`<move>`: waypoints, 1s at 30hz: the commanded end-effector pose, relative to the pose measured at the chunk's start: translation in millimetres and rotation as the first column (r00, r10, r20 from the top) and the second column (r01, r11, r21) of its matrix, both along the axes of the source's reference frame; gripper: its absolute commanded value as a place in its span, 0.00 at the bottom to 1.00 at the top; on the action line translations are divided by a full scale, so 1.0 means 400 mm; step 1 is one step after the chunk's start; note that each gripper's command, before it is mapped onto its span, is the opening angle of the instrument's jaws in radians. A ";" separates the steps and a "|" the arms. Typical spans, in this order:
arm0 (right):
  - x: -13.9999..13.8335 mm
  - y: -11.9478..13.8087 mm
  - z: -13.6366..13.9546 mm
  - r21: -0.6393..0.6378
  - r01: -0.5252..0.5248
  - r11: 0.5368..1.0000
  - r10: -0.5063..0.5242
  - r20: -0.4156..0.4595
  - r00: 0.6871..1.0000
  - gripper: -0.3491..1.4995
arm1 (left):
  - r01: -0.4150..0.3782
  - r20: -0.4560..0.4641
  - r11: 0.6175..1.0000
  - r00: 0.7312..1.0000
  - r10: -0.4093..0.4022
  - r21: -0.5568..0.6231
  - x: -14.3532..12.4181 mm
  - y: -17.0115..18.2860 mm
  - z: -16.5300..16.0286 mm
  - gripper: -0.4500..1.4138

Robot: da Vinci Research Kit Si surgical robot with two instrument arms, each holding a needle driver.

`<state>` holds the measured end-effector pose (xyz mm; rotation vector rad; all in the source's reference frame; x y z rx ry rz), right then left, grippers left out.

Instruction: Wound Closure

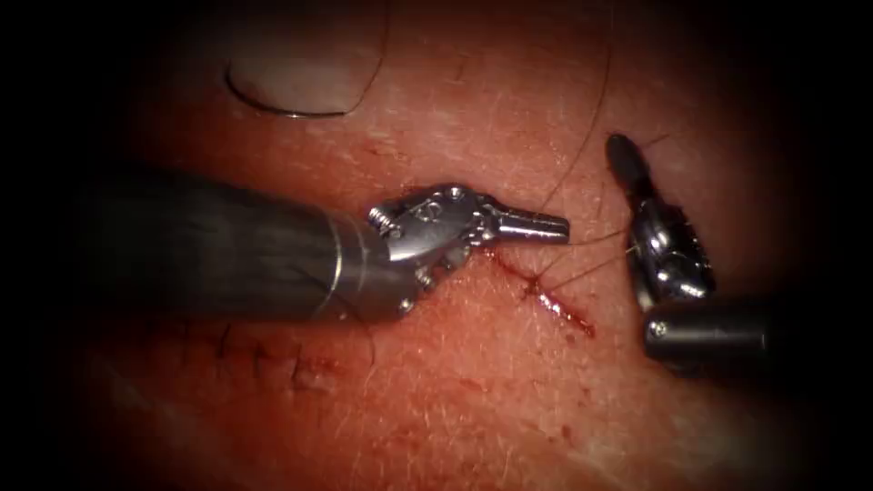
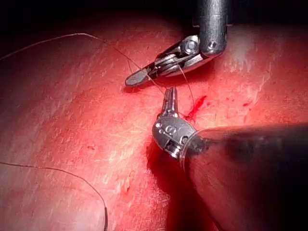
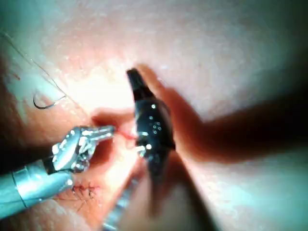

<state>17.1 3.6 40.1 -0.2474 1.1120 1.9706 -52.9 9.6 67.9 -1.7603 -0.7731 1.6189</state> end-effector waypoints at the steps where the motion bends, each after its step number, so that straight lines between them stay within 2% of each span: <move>1: 0.0018 -0.0016 -0.0013 -0.008 0.005 1.000 -0.005 0.000 1.000 0.00 | -0.002 0.001 1.000 1.000 0.002 0.003 -0.0010 -0.0010 0.0015 0.00; 5: 0.0035 -0.0032 -0.0060 -0.028 0.040 0.999 -0.040 0.000 0.999 0.00 | 0.013 -0.010 1.000 1.000 -0.013 0.007 -0.0003 0.0006 0.0015 0.00; 12: 0.0093 -0.0097 -0.0127 -0.060 0.100 0.993 -0.098 0.024 0.995 0.00 | 0.035 -0.077 0.999 0.996 -0.033 0.021 0.0018 0.0083 0.0034 0.00; 16: 0.0121 -0.0149 -0.0147 -0.090 0.193 0.977 -0.189 0.058 0.980 0.00 | 0.046 -0.098 0.999 0.994 -0.043 0.025 0.0034 0.0141 0.0053 0.00; 23: 0.0176 -0.0234 -0.0127 -0.066 0.257 0.964 -0.251 0.086 0.964 0.00 | 0.068 -0.121 0.997 0.991 -0.063 0.035 0.0023 0.0242 0.0076 0.00; 30: 0.0194 -0.0287 -0.0080 -0.022 0.330 0.944 -0.326 0.101 0.940 0.00 | 0.077 -0.127 0.997 0.989 -0.075 0.011 -0.0012 0.0347 0.0049 0.00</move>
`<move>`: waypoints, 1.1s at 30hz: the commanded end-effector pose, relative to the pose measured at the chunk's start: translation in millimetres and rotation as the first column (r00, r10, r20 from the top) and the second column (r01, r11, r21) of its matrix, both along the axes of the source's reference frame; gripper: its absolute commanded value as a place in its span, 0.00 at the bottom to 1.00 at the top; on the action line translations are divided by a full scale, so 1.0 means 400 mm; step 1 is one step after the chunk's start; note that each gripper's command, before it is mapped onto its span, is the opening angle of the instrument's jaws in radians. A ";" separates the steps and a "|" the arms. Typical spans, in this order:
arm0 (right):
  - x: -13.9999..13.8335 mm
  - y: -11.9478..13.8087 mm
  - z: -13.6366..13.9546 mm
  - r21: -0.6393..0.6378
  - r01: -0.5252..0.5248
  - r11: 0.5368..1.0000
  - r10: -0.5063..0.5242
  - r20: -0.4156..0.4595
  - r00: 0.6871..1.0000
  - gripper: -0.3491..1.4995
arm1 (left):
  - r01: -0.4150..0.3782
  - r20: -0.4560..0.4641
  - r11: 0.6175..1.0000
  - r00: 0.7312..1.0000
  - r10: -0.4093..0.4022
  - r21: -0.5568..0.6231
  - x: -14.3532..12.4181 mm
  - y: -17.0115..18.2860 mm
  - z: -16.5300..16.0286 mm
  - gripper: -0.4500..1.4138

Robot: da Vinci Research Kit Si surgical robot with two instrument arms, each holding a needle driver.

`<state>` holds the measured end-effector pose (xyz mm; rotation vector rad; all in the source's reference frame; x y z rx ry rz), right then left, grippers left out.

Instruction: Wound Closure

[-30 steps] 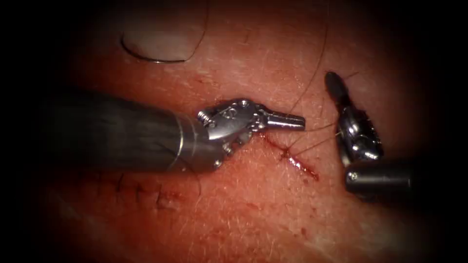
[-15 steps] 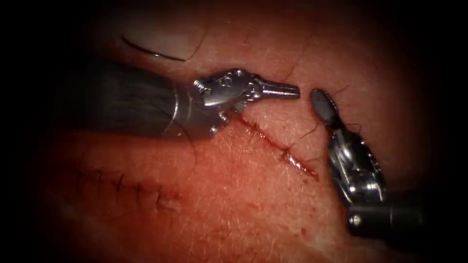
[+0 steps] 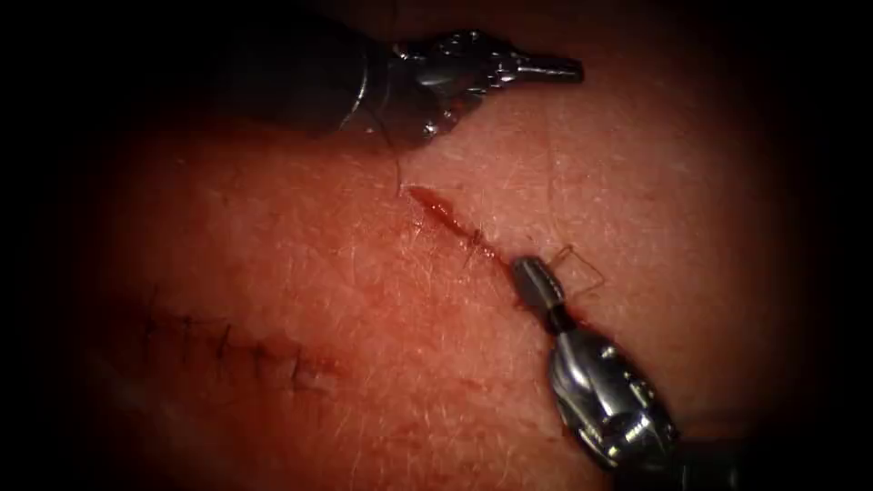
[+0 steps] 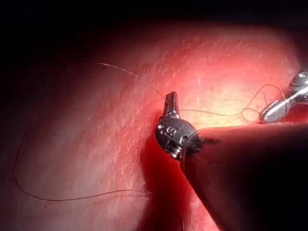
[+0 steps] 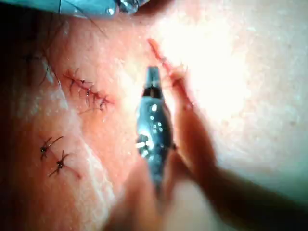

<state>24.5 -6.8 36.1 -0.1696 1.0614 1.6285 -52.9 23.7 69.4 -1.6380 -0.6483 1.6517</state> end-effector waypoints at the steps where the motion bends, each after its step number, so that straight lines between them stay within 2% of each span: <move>1: -0.0002 -0.0046 0.0034 0.021 0.041 0.999 -0.041 0.005 0.999 0.00 | 0.001 -0.001 1.000 1.000 -0.001 -0.011 -0.0023 0.0033 -0.0002 0.00; 10: -0.0021 -0.0081 0.0033 0.028 0.084 0.996 -0.084 0.009 0.996 0.00 | 0.005 -0.010 0.999 1.000 -0.006 -0.031 -0.0036 0.0136 -0.0019 0.00; 22: 0.0014 -0.0140 -0.0004 0.034 0.141 0.989 -0.141 -0.010 0.990 0.00 | 0.022 -0.038 0.995 0.999 -0.025 -0.093 -0.0015 0.0245 0.0007 0.00; 33: 0.0026 -0.0151 -0.0009 0.032 0.168 0.985 -0.168 -0.004 0.986 0.00 | 0.048 -0.065 0.991 0.996 -0.057 -0.127 -0.0033 0.0345 0.0019 0.00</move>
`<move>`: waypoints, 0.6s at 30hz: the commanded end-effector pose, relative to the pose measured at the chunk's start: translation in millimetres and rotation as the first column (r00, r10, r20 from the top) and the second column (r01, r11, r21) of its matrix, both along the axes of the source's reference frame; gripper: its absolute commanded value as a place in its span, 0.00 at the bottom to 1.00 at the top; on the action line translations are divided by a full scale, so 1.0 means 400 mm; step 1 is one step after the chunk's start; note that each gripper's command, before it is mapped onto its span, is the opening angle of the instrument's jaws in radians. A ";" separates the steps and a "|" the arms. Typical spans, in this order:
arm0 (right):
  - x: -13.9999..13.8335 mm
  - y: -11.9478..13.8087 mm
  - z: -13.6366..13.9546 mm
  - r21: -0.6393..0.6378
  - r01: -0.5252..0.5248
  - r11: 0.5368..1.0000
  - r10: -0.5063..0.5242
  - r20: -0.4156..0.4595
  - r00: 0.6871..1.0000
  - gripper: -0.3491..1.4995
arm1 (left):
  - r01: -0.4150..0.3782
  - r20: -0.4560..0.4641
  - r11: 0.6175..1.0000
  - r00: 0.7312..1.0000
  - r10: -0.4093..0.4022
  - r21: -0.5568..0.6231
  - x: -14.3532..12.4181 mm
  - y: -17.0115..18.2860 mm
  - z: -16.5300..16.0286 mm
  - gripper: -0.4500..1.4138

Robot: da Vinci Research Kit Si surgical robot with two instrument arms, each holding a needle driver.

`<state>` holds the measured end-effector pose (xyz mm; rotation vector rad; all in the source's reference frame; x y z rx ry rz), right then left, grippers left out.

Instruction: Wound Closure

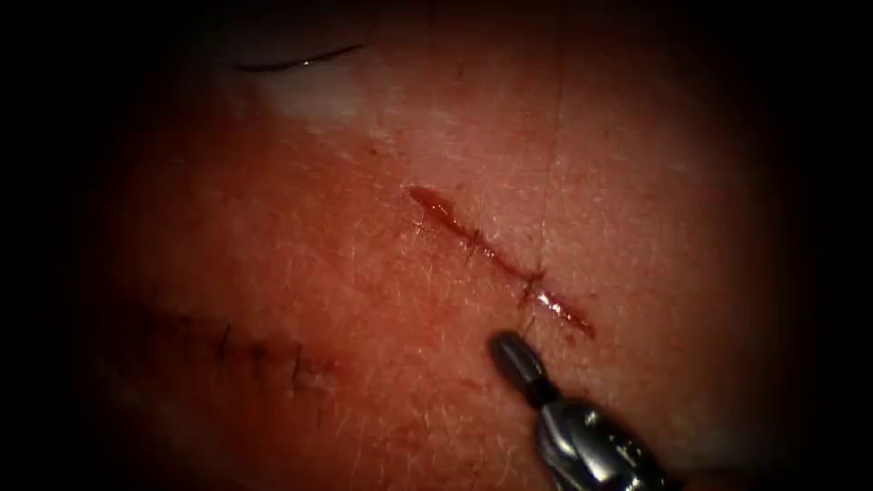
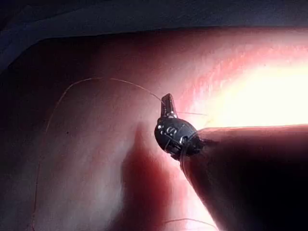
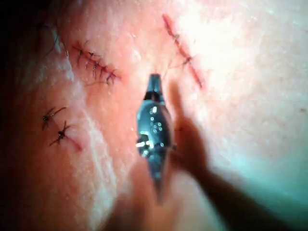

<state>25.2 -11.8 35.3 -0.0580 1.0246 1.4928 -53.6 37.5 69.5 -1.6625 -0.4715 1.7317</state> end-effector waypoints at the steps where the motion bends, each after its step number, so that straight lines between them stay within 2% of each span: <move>1: 0.0010 -0.0028 0.0011 0.005 0.003 1.000 -0.003 0.001 1.000 0.00 | 0.002 -0.002 1.000 1.000 -0.002 -0.006 -0.0023 0.0008 0.0018 0.00; 12: 0.0015 -0.0064 0.0006 0.026 0.022 0.999 -0.022 0.007 1.000 0.00 | 0.022 -0.041 0.999 0.999 -0.024 -0.045 -0.0073 0.0070 0.0046 0.00; 18: 0.0020 -0.0118 -0.0005 0.040 0.049 0.998 -0.049 0.015 0.999 0.00 | 0.016 -0.051 0.999 0.999 -0.018 -0.050 -0.0094 0.0082 0.0068 0.00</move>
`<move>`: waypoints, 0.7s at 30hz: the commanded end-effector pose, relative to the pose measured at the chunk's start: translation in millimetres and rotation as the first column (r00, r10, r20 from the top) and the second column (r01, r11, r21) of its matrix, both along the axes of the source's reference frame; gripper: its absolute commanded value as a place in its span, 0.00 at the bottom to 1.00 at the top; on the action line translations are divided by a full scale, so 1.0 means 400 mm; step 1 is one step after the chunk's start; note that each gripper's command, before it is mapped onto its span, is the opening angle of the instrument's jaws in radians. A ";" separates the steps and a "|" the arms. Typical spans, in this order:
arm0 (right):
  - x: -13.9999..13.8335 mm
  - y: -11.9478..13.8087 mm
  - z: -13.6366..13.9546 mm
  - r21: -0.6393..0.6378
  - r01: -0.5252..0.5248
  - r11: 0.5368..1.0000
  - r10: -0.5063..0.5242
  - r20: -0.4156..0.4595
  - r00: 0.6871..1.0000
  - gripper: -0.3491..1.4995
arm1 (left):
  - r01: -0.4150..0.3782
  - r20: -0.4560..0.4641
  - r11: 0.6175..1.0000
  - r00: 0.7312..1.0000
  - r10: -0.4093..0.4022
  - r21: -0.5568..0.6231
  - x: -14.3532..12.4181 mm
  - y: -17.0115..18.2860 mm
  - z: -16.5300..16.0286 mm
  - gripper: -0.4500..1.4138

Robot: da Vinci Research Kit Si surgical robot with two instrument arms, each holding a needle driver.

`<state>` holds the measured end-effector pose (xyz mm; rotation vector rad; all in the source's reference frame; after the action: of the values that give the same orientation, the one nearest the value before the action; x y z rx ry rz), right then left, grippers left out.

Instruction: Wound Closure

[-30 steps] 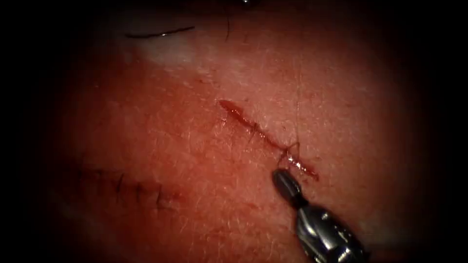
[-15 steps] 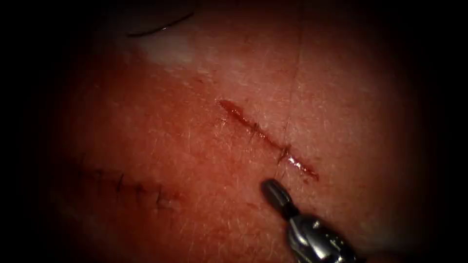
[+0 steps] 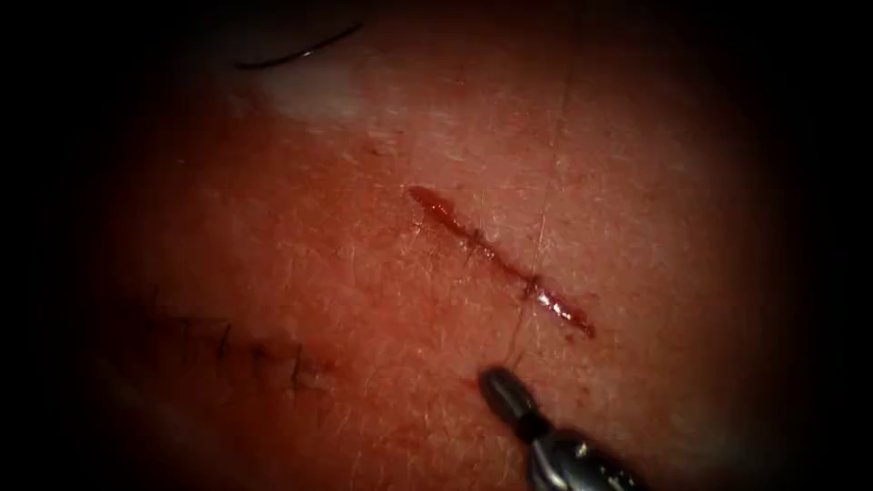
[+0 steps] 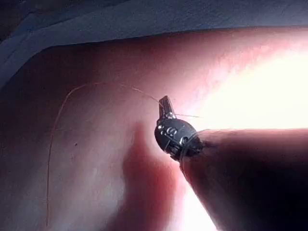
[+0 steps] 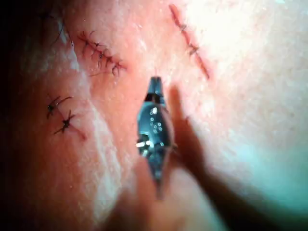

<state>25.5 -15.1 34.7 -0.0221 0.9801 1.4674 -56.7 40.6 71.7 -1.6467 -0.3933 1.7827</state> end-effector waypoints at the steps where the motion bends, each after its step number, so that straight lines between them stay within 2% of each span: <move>1: 0.0012 -0.0042 0.0011 0.008 0.008 1.000 -0.008 0.001 1.000 0.00 | -0.002 -0.005 1.000 1.000 0.002 -0.001 -0.0019 0.0003 0.0018 0.00; 10: 0.0012 -0.0096 0.0050 0.039 0.029 0.999 -0.029 0.015 0.999 0.00 | 0.000 -0.022 1.000 1.000 0.000 -0.021 -0.0030 0.0032 0.0051 0.00; 17: 0.0012 -0.0102 0.0048 0.039 0.031 0.999 -0.031 0.014 0.999 0.00 | 0.001 -0.027 1.000 1.000 -0.002 -0.031 -0.0024 0.0054 0.0066 0.00; 19: 0.0017 -0.0092 0.0046 0.023 0.016 1.000 -0.015 -0.007 1.000 0.00 | -0.002 -0.034 0.999 0.999 0.000 -0.038 -0.0028 0.0036 0.0068 0.00; 20: 0.0019 -0.0072 0.0037 -0.005 0.053 0.999 -0.053 -0.072 0.996 0.29 | -0.011 -0.024 1.000 1.000 0.011 -0.003 -0.0030 0.0013 0.0064 0.00; 21: 0.0018 -0.0063 0.0032 -0.021 0.080 0.997 -0.082 -0.110 0.991 0.49 | -0.014 -0.019 1.000 1.000 0.014 0.003 -0.0030 0.0001 0.0059 0.00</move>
<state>25.8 -16.8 35.6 0.0875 1.0825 1.3936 -57.4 40.0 73.6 -1.6248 -0.4141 1.8015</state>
